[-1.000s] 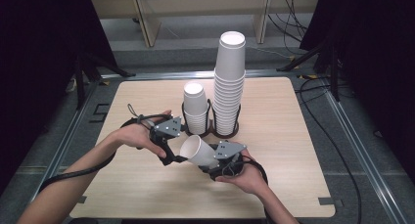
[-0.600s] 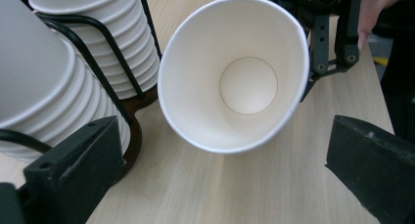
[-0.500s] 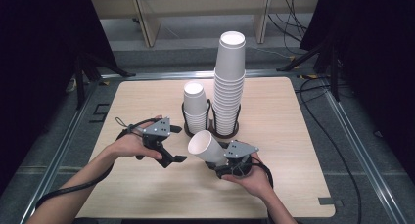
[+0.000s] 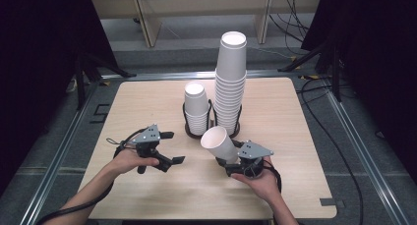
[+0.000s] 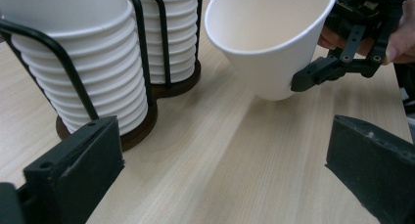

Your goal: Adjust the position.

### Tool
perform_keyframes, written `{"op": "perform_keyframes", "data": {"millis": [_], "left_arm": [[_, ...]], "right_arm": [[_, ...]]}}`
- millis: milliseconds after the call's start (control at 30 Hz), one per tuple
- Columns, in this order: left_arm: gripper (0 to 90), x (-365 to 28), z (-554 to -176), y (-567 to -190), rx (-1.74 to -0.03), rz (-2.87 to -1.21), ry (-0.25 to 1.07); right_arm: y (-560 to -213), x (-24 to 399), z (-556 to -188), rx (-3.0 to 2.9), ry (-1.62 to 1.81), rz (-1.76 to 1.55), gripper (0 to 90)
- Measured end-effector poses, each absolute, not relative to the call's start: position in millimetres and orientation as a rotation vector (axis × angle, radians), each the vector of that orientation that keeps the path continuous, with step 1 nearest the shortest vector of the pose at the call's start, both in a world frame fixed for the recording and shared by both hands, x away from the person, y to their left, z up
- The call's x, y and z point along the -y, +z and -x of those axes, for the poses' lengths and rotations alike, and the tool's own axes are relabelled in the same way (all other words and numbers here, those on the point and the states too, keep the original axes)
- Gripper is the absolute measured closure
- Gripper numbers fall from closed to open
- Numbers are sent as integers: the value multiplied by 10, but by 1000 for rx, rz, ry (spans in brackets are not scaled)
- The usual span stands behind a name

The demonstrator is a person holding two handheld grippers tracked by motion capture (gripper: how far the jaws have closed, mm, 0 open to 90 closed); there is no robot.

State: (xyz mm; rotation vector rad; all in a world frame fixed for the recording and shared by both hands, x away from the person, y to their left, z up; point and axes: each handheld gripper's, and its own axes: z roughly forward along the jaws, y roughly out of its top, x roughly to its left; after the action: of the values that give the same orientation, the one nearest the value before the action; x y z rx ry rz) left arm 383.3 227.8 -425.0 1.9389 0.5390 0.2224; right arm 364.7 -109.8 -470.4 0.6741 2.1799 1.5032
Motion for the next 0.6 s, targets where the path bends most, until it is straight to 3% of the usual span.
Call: {"op": "perform_keyframes", "data": {"millis": [300,367,600], "left_arm": [[0,-2488,-3754,-4458,-647,-1865,304],[0,-2562,-3769,-4500,-654,-1863,386],[0,-2680,-3761,-4688,-775,-1795,394]], "right_arm": [[-4722,1375,-3621,-2085,1494,-774,227],[-4737,1448,-3617,-2064,1497,-811,227],[-4766,1709,-3627,-1988,1475,-887,227]]}}
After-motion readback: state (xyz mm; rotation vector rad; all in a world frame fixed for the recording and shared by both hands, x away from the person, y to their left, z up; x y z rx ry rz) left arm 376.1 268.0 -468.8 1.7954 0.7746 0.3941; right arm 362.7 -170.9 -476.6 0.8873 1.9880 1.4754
